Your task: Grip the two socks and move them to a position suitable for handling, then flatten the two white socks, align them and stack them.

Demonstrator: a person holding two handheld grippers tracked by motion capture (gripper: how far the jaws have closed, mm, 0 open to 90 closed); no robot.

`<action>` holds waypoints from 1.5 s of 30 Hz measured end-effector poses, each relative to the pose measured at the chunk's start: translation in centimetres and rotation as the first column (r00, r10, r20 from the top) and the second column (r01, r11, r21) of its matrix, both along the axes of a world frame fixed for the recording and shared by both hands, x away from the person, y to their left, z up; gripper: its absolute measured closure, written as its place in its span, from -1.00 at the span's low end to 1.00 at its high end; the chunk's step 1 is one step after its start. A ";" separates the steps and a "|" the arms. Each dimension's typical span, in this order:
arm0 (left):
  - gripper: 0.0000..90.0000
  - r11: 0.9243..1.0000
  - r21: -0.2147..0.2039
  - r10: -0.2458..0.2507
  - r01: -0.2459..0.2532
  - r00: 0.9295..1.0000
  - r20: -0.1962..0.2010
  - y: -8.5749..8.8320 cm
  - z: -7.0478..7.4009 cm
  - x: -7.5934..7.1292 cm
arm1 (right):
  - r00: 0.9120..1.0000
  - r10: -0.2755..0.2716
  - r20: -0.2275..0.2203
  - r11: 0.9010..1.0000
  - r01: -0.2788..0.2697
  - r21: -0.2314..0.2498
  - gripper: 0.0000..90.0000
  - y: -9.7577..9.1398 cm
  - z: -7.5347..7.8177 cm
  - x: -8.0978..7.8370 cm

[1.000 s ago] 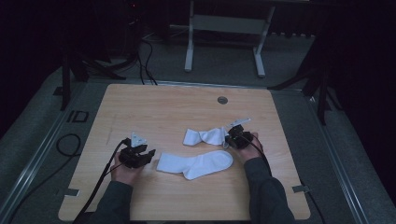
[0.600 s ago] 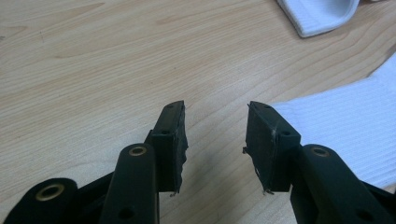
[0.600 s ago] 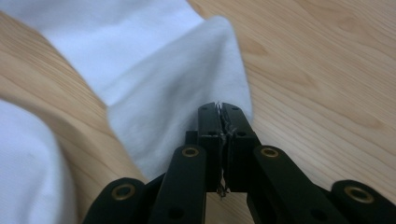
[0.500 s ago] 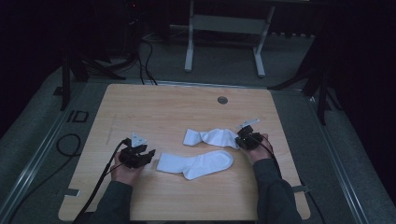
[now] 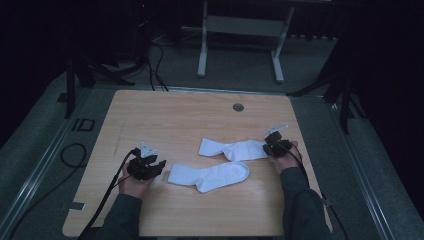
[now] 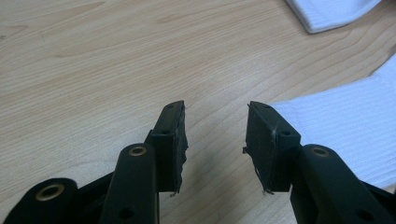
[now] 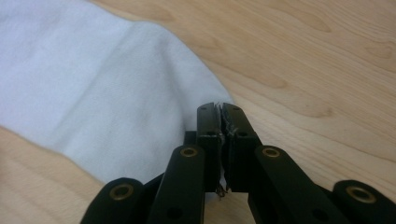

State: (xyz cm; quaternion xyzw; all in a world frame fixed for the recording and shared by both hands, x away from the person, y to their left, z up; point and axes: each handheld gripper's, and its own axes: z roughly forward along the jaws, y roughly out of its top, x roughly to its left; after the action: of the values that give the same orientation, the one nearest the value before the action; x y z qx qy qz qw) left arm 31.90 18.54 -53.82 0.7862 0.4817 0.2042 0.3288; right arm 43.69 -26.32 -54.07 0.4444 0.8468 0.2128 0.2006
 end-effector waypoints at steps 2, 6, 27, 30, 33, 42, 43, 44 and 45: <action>0.28 1.000 0.001 0.000 0.000 1.000 0.000 0.0 0.0 0.0 | 1.000 -0.014 0.008 1.000 0.014 0.000 0.90 -0.3 -0.1 0.2; 0.28 1.000 0.003 -0.001 0.001 1.000 -0.001 0.0 0.0 0.0 | 1.000 -0.029 0.009 1.000 0.029 0.001 0.86 -0.6 0.0 0.5; 0.28 1.000 -0.001 0.004 -0.004 1.000 -0.003 0.2 -0.1 0.1 | 0.988 0.120 0.096 0.986 -0.129 0.102 0.64 5.2 4.7 -0.8; 0.28 1.000 -0.003 0.005 -0.005 1.000 -0.001 0.1 0.0 0.1 | 0.986 0.144 0.080 0.984 -0.151 0.095 0.62 6.1 4.7 -0.7; 0.28 1.000 -0.003 0.006 -0.006 1.000 -0.001 0.2 0.0 0.1 | 0.983 0.164 0.077 0.981 -0.171 0.093 0.59 7.0 4.7 -0.7; 0.28 1.000 -0.001 0.007 -0.007 1.000 -0.001 0.2 0.0 0.1 | 0.973 0.219 0.072 0.967 -0.226 0.114 0.46 9.4 4.9 -0.8; 0.28 1.000 -0.001 0.006 -0.006 1.000 -0.001 0.2 0.0 0.1 | 0.971 0.227 0.070 0.965 -0.234 0.117 0.44 9.7 4.9 -0.8; 0.28 1.000 -0.002 0.006 -0.006 1.000 -0.001 0.2 0.0 0.1 | 0.969 0.236 0.068 0.963 -0.242 0.119 0.44 10.0 4.9 -0.8; 0.28 1.000 0.000 0.006 -0.006 1.000 -0.001 0.2 0.0 0.2 | 0.969 0.238 0.066 0.962 -0.244 0.120 0.44 10.2 4.9 -0.8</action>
State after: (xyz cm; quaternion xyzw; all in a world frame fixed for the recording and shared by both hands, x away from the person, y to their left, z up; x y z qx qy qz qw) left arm 32.06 18.74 -53.85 0.7849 0.4842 0.2045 0.3280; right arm 42.90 -16.10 -49.22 0.3444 0.8738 0.3004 0.1663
